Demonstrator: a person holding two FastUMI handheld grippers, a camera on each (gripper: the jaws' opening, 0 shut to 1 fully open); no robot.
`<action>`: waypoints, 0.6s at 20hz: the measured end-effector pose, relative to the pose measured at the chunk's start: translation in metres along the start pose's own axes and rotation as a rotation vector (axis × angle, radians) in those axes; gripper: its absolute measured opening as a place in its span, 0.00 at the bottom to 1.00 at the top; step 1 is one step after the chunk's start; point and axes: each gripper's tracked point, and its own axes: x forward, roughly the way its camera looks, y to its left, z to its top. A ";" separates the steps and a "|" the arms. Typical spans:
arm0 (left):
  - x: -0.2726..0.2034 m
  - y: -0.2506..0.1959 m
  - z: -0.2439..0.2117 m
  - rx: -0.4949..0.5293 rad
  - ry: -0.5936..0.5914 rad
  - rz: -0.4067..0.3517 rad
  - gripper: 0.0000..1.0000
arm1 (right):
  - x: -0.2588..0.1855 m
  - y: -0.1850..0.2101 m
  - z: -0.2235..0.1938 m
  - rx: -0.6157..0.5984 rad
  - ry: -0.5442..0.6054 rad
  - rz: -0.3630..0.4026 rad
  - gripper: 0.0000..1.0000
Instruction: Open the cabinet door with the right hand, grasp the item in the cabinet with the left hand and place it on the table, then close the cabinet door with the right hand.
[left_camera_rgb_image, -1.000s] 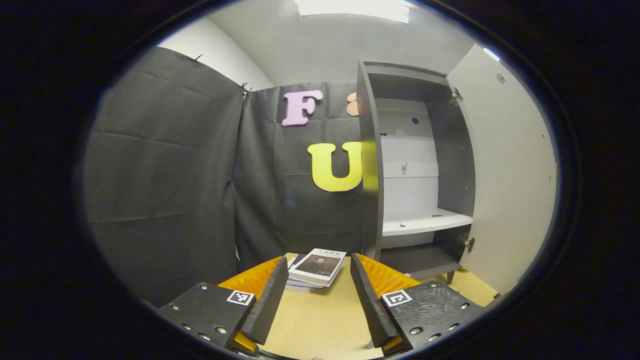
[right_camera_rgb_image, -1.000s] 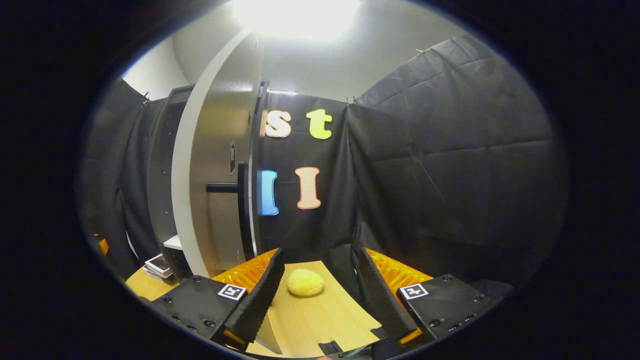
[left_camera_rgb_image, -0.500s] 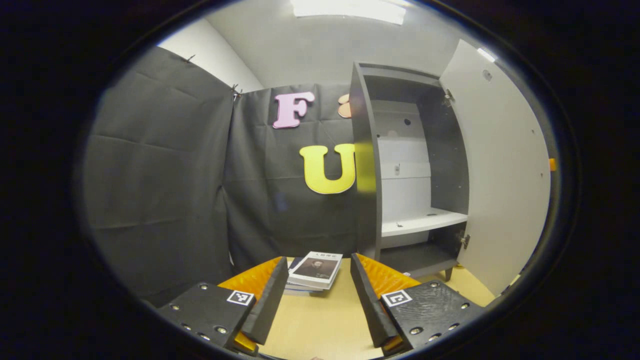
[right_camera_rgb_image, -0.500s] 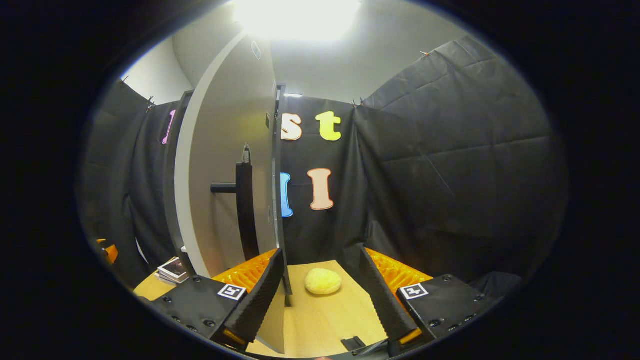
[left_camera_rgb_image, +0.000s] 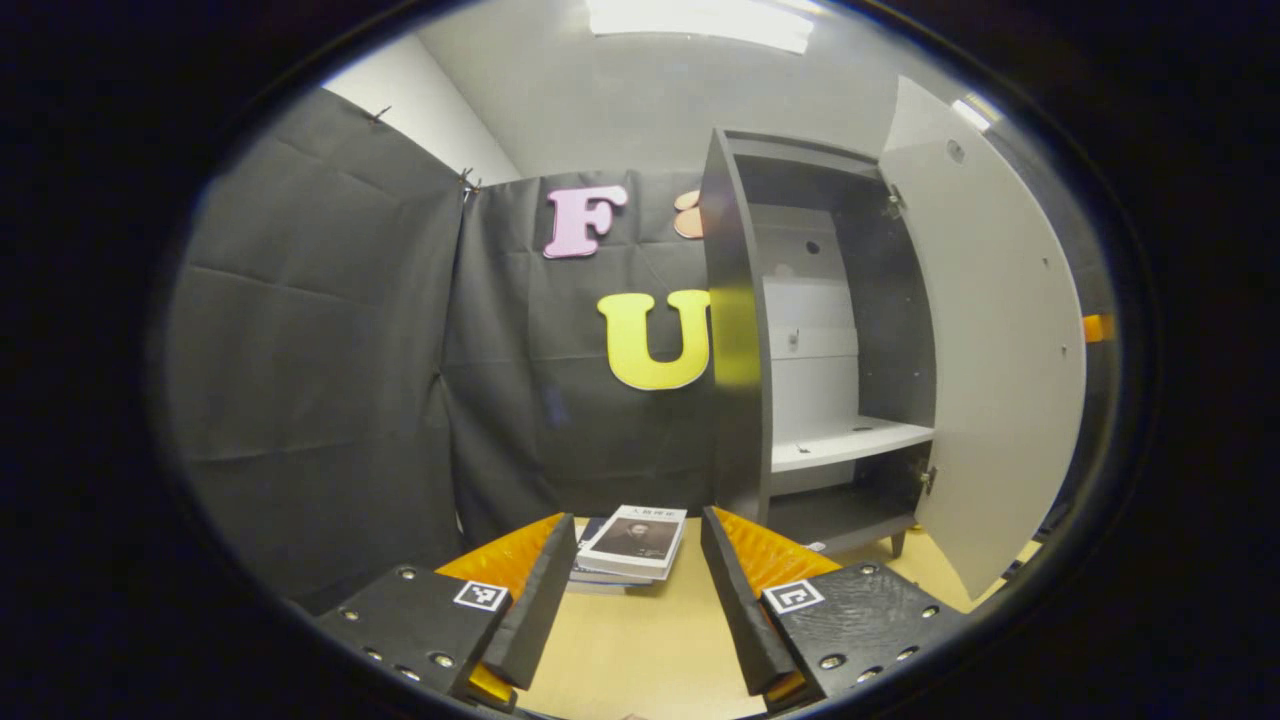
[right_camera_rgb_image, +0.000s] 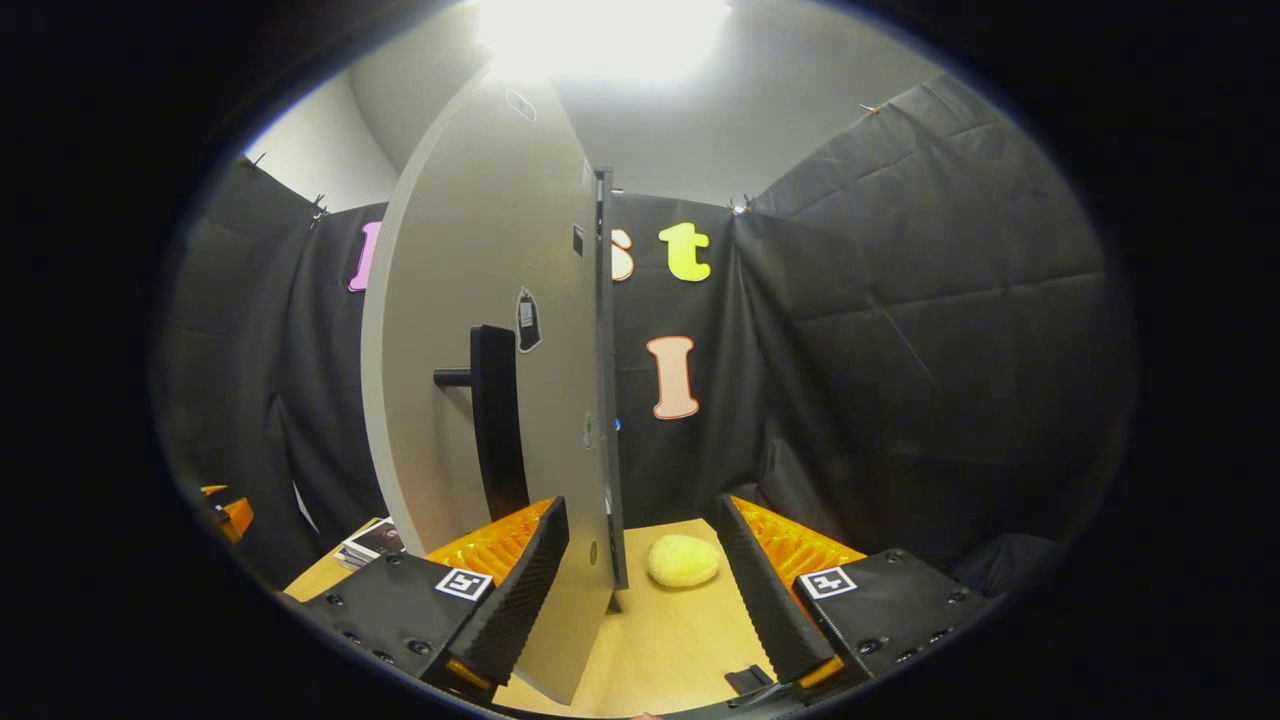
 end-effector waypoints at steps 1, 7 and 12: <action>0.000 0.003 -0.001 -0.002 0.000 0.002 0.77 | 0.001 0.007 0.000 -0.002 0.001 0.008 0.92; -0.005 0.028 -0.009 -0.011 0.011 0.024 0.77 | 0.009 0.044 -0.005 -0.002 0.015 0.055 0.92; -0.011 0.045 -0.010 -0.007 0.017 0.045 0.75 | 0.012 0.079 -0.010 0.032 0.021 0.115 0.95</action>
